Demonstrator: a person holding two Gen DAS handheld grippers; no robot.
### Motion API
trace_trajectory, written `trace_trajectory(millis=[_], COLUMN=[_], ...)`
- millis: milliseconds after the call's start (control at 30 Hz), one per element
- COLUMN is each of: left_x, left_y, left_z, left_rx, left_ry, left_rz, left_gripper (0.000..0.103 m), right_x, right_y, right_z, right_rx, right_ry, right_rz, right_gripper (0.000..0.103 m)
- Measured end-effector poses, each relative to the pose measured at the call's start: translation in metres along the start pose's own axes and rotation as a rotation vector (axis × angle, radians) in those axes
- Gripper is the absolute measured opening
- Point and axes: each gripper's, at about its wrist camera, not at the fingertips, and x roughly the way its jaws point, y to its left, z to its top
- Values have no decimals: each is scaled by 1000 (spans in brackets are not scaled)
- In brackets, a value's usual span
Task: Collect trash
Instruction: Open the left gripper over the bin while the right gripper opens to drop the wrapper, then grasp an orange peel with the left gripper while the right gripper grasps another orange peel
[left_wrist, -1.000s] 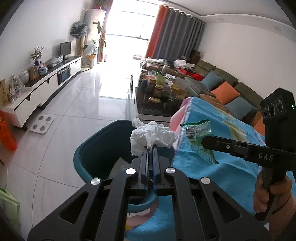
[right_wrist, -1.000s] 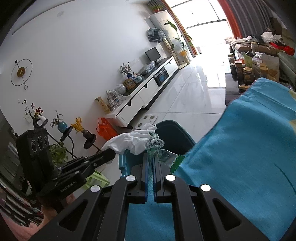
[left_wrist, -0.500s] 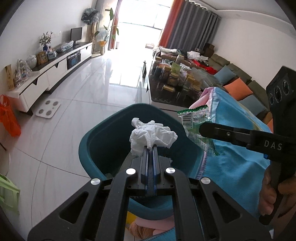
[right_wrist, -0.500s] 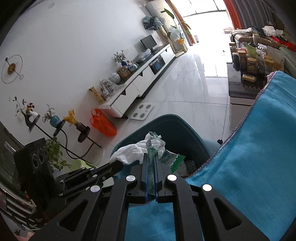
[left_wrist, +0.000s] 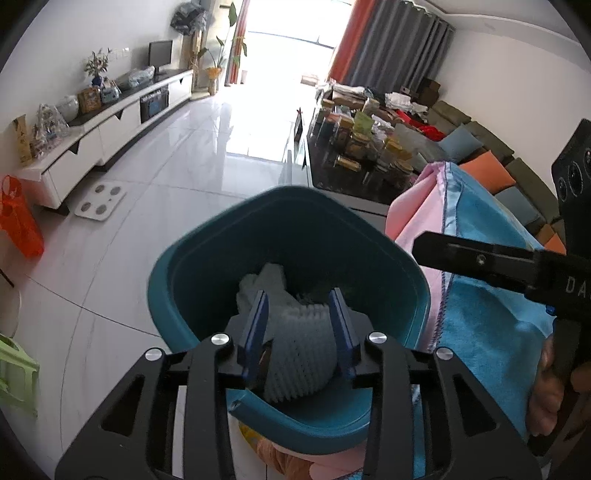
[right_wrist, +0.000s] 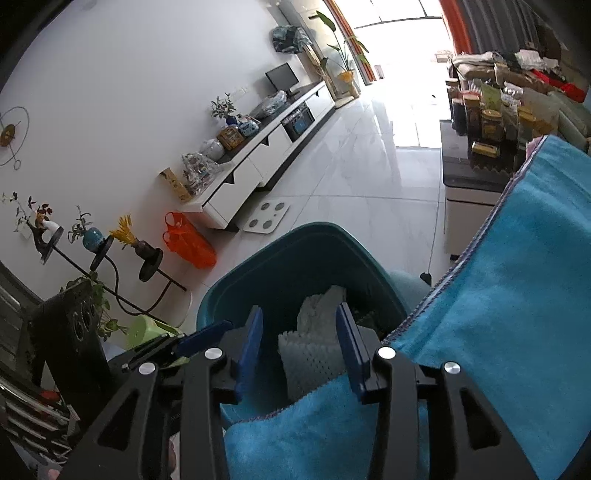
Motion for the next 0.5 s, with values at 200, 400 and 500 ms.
trace_trajectory(millis=[200, 400, 500], left_x=[-41, -73, -77], left_y=[-21, -77, -120], left_z=[-1, -13, -24], left_rx=[80, 222, 305], left_ry=[-101, -152, -138], left_rz=[-33, -197, -298], left_gripper=[54, 66, 68], right_x=[-49, -133, -173], right_y=[-3, -31, -56], right_z=[-16, -53, -76], right_rx=[-64, -81, -31], right_ry=[-72, -188, -240], right_rz=[9, -84, -168], right_gripper=[40, 40, 40])
